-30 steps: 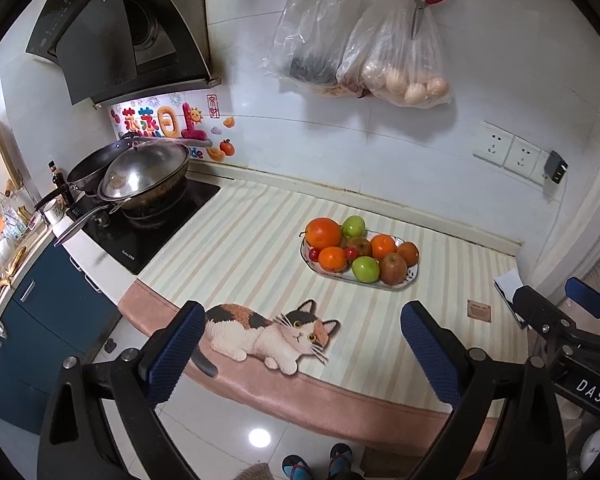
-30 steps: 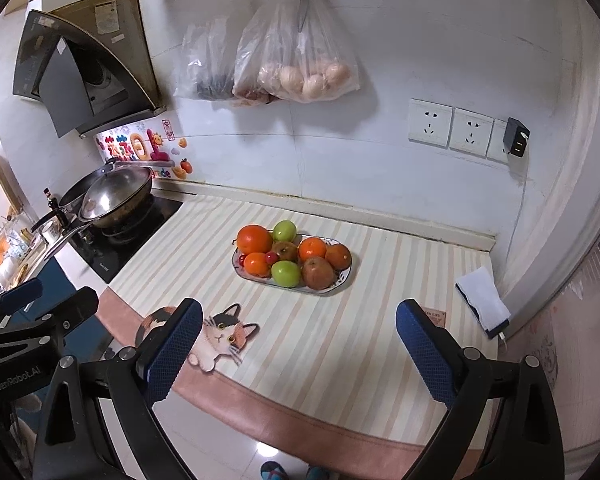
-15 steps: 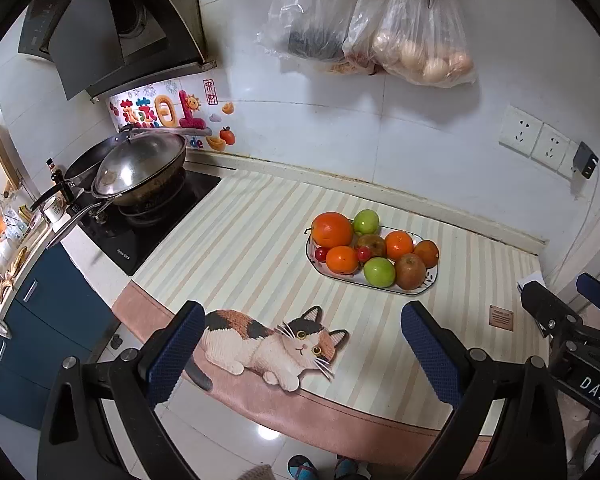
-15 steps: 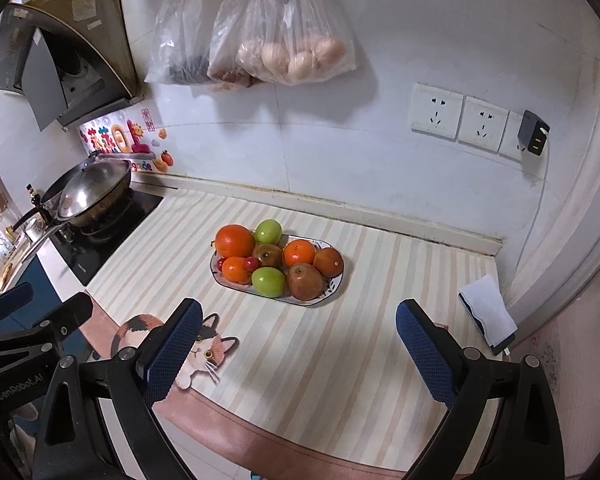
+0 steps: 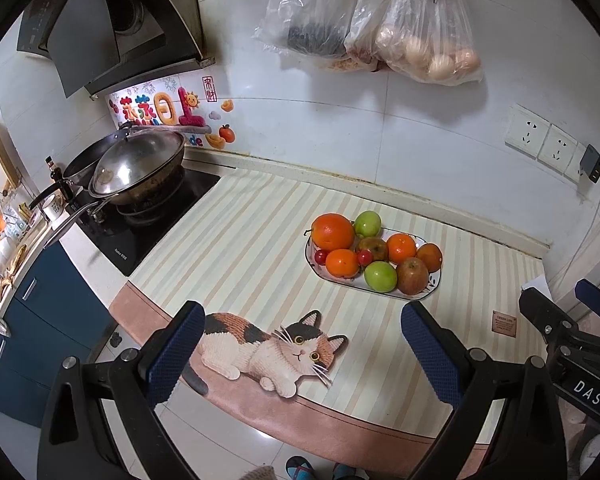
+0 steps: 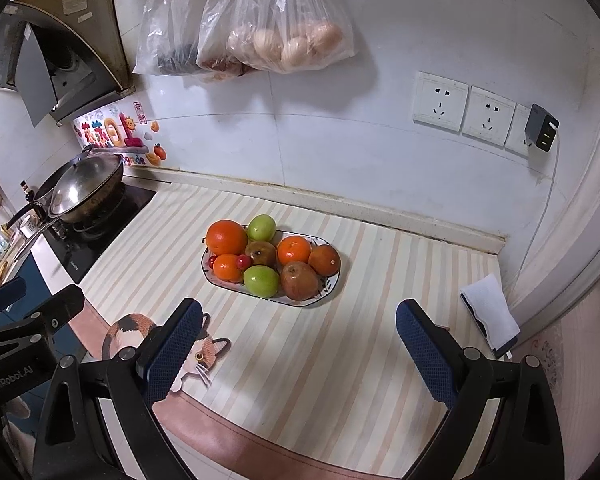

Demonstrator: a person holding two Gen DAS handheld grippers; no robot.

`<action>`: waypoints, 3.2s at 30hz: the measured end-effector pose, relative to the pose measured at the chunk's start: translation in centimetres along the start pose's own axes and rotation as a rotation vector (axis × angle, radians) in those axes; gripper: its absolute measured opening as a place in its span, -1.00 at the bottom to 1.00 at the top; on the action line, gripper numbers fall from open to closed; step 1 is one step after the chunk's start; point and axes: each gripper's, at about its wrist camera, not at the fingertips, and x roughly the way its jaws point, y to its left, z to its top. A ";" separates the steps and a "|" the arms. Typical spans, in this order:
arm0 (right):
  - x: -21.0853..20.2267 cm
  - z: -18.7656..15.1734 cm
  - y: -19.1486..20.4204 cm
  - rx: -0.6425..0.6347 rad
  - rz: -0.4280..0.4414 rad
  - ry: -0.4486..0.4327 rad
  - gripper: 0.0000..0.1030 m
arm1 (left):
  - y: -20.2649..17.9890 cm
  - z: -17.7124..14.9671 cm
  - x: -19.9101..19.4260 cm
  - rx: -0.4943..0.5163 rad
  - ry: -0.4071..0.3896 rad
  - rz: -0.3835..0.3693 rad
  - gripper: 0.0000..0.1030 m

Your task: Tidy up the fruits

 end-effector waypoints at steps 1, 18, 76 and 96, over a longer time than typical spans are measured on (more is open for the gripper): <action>0.1 -0.1 0.0 0.000 -0.001 0.001 0.93 | 0.0 0.0 0.0 0.002 0.000 0.000 0.95; 0.2 -0.8 -0.1 0.011 -0.001 0.003 0.93 | -0.4 -0.1 -0.1 -0.003 -0.002 0.003 0.95; -0.9 -1.2 0.7 0.021 0.004 -0.011 0.93 | -0.6 -0.2 -0.3 -0.009 -0.010 0.006 0.95; -1.0 -1.2 0.7 0.020 0.006 -0.015 0.93 | -0.5 -0.1 -0.3 -0.008 -0.016 0.006 0.95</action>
